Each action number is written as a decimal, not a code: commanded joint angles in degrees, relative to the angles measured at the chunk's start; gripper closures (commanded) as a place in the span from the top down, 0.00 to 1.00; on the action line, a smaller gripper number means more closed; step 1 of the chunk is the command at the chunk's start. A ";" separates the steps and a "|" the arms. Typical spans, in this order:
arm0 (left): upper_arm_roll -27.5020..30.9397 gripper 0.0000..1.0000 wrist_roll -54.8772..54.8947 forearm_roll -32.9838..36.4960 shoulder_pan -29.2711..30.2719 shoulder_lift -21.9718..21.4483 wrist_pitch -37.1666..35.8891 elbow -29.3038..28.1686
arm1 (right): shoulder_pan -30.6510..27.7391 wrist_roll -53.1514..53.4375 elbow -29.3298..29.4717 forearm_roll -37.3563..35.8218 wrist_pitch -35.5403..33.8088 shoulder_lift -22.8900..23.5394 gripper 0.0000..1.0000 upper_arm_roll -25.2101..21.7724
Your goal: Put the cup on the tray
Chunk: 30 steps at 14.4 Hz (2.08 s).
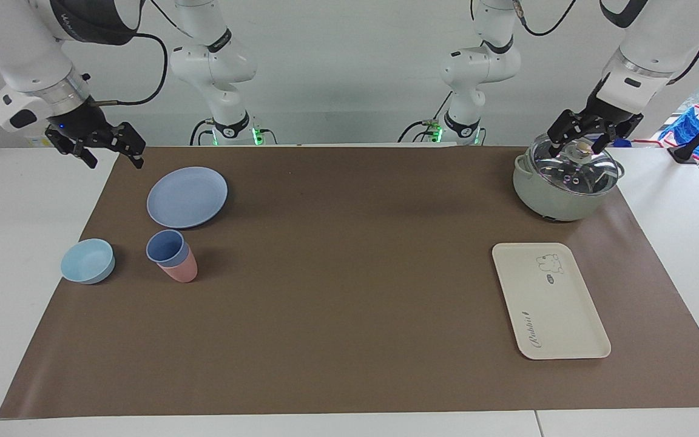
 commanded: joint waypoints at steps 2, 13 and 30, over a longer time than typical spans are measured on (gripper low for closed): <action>0.08 1.00 -0.39 0.26 0.24 -1.65 0.44 -1.85 | -0.26 0.98 -1.33 -0.68 0.52 -1.29 1.00 0.63; 0.08 1.00 -0.39 0.26 0.24 -1.57 0.44 -1.85 | -0.79 1.69 -0.98 2.04 7.79 -0.24 1.00 0.19; 0.08 1.00 -0.39 0.26 0.24 -2.35 0.44 -1.67 | -11.16 21.43 39.45 18.65 -2.64 44.50 1.00 0.98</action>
